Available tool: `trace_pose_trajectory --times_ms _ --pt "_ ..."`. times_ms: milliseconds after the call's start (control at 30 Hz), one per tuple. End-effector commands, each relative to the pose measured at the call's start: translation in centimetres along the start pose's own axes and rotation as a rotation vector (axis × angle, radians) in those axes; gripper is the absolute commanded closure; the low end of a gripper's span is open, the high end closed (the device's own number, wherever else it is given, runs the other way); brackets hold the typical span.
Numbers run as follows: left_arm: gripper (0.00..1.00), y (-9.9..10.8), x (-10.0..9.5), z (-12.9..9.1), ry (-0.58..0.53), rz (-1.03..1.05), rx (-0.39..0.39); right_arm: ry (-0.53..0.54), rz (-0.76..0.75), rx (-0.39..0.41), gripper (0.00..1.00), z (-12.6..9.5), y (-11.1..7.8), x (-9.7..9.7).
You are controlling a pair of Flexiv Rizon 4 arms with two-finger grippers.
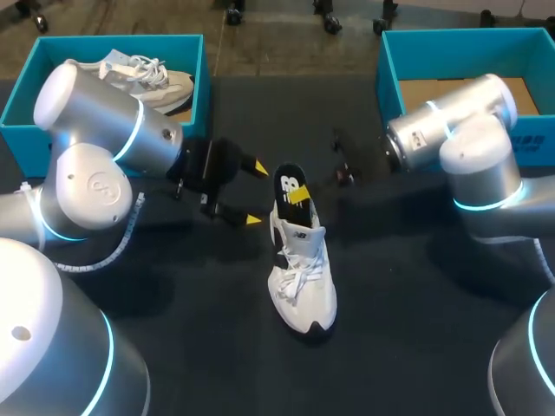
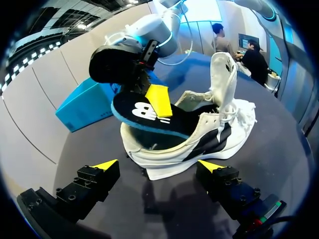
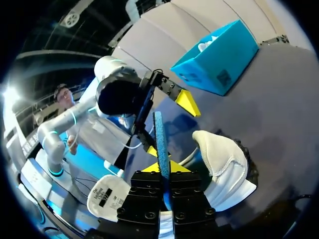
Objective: Take the shoe out of the shoebox, open the shoe tongue, remove and reinsert the insole, then place the shoe into the shoebox
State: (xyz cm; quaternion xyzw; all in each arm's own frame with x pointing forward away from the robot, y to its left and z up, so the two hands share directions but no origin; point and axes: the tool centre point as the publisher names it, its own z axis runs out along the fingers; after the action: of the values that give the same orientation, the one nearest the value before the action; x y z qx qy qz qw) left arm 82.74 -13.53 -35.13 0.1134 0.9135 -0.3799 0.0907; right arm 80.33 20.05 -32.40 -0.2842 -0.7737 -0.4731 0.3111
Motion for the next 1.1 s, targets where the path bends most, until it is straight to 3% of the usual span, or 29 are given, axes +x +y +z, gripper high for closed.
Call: trace_pose_trajectory --times_ms 33,200,367,433,633,1100 --pt "0.00 0.1 0.2 -0.1 -0.002 0.000 0.005 0.016 0.034 0.016 1.00 -0.2 0.6 -0.1" --pt "0.00 0.1 0.3 0.0 -0.001 -0.004 0.006 0.040 0.085 -0.005 1.00 -0.2 0.7 0.1" --pt "0.00 0.1 0.4 0.2 0.000 -0.006 0.010 0.038 0.094 0.026 1.00 -0.3 0.8 0.1" --pt "0.00 0.1 0.4 0.3 0.002 -0.005 0.011 0.041 0.097 0.033 0.85 -0.2 0.6 0.1" --pt "0.00 0.1 0.4 0.4 0.004 -0.006 0.013 0.016 0.084 0.075 0.65 -0.3 0.0 0.1" --pt "0.00 0.1 0.3 0.4 0.005 -0.010 0.011 0.005 0.152 0.178 0.65 0.6 -2.1 -0.4"
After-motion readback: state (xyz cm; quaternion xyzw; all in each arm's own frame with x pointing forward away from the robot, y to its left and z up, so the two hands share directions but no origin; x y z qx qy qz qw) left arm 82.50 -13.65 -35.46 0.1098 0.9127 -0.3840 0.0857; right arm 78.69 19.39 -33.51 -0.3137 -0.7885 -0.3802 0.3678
